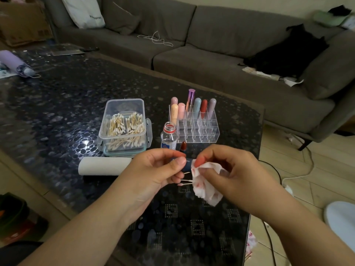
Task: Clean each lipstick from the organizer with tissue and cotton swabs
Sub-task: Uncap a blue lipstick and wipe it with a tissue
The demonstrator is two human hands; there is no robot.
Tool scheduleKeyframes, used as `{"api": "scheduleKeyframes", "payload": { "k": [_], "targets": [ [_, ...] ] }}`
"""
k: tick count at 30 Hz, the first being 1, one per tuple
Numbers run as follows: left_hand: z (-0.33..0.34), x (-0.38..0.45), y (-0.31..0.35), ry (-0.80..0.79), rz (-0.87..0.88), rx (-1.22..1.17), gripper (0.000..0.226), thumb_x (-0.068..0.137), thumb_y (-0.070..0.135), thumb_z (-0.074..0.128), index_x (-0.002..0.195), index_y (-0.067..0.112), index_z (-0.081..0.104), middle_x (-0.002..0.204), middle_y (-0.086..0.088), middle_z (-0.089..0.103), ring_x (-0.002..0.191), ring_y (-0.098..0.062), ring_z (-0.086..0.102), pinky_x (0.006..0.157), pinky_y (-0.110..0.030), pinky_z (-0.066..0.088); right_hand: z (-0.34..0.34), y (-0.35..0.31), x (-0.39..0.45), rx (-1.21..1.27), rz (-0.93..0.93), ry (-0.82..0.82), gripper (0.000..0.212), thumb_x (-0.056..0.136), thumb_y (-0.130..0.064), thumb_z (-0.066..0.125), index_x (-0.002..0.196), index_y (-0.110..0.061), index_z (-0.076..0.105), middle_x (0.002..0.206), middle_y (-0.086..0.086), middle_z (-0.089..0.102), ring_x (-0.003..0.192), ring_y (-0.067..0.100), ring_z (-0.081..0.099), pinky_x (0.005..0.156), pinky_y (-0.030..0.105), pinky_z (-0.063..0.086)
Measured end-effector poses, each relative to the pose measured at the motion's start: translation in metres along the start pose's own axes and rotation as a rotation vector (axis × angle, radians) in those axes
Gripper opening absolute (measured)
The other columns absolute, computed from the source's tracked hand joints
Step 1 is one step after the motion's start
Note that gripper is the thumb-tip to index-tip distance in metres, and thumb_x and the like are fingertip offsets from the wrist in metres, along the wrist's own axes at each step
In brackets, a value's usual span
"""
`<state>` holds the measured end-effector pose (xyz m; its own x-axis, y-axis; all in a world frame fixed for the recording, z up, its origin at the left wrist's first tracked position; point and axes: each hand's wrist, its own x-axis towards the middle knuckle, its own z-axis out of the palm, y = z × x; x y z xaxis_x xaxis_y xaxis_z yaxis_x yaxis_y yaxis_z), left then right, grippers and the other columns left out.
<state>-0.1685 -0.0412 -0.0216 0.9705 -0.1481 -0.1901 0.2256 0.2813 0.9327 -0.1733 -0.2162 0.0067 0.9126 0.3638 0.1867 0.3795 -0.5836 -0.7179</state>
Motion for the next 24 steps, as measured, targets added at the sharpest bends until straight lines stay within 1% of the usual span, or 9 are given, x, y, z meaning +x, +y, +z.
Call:
{"api": "scheduleKeyframes", "payload": {
  "k": [4,6,9,12,15,17,19,21,24],
  "targets": [
    [0.001,0.001,-0.002,0.005,0.044,0.103,0.020,0.068,0.010,0.069,0.088,0.006,0.070,0.066,-0.006,0.068,0.058,-0.010,0.063,0.056,-0.017,0.052,0.003,-0.002,0.000,-0.089,0.001,0.055,0.026,0.081,-0.019,0.072,0.086,-0.032,0.049,0.075,-0.017,0.065,0.079,-0.007,0.061,0.065,0.006,0.045],
    [0.001,0.000,-0.002,-0.006,0.070,0.159,0.012,0.075,0.006,0.067,0.086,0.008,0.070,0.066,-0.006,0.068,0.058,-0.010,0.062,0.056,-0.016,0.051,0.006,-0.001,0.002,-0.064,0.037,0.134,0.024,0.077,-0.024,0.075,0.082,-0.031,0.053,0.074,-0.015,0.065,0.076,-0.006,0.061,0.063,0.005,0.045],
    [0.000,0.000,0.000,-0.026,0.111,0.164,0.021,0.066,0.015,0.068,0.086,0.009,0.070,0.066,-0.006,0.069,0.059,-0.011,0.063,0.058,-0.016,0.051,0.009,0.001,0.004,0.042,0.144,0.214,0.017,0.071,-0.029,0.078,0.078,-0.027,0.063,0.073,-0.010,0.068,0.070,-0.002,0.063,0.059,0.009,0.048],
    [0.001,0.000,0.001,-0.045,0.162,0.163,0.027,0.059,0.016,0.068,0.085,0.010,0.070,0.071,-0.007,0.071,0.062,-0.012,0.064,0.060,-0.017,0.052,0.011,0.002,0.005,0.216,0.220,0.147,0.006,0.077,-0.024,0.073,0.073,-0.023,0.069,0.069,-0.008,0.071,0.059,-0.002,0.063,0.054,0.010,0.048],
    [0.001,-0.001,0.002,-0.069,0.231,0.174,0.024,0.059,0.010,0.068,0.082,0.013,0.071,0.076,-0.004,0.073,0.070,-0.010,0.067,0.063,-0.015,0.052,0.018,0.003,0.004,0.457,0.294,0.094,0.013,0.082,-0.013,0.069,0.070,-0.018,0.070,0.061,-0.005,0.069,0.053,0.000,0.060,0.052,0.012,0.045],
    [0.001,-0.003,0.004,-0.109,0.278,0.169,0.022,0.058,0.004,0.068,0.076,0.017,0.073,0.081,-0.001,0.074,0.075,-0.008,0.069,0.066,-0.014,0.052,0.022,0.003,0.004,0.622,0.355,0.079,0.012,0.081,-0.008,0.069,0.071,-0.013,0.070,0.062,-0.002,0.069,0.054,0.004,0.060,0.052,0.014,0.046],
    [-0.001,-0.004,0.005,-0.143,0.293,0.161,0.027,0.060,-0.005,0.068,0.072,0.018,0.075,0.085,-0.001,0.075,0.080,-0.009,0.069,0.068,-0.015,0.053,0.020,0.004,0.003,0.643,0.348,0.072,0.011,0.079,-0.007,0.069,0.070,-0.013,0.070,0.064,0.000,0.069,0.055,0.007,0.060,0.054,0.016,0.047],
    [-0.001,-0.004,0.007,-0.170,0.264,0.165,0.032,0.063,-0.008,0.067,0.081,0.017,0.073,0.090,-0.001,0.075,0.084,-0.009,0.070,0.069,-0.016,0.053,0.015,0.003,0.003,0.523,0.285,0.061,0.015,0.078,-0.008,0.070,0.068,-0.019,0.069,0.064,-0.002,0.070,0.055,0.004,0.061,0.054,0.015,0.047],
    [-0.005,-0.002,0.006,-0.170,0.128,0.146,0.047,0.062,0.013,0.077,0.107,0.018,0.063,0.101,-0.001,0.073,0.094,-0.012,0.069,0.078,-0.023,0.054,0.008,-0.002,0.005,0.377,0.211,0.076,0.018,0.080,-0.012,0.070,0.067,-0.025,0.067,0.065,-0.012,0.070,0.056,-0.002,0.062,0.055,0.011,0.046]
  ]
}}
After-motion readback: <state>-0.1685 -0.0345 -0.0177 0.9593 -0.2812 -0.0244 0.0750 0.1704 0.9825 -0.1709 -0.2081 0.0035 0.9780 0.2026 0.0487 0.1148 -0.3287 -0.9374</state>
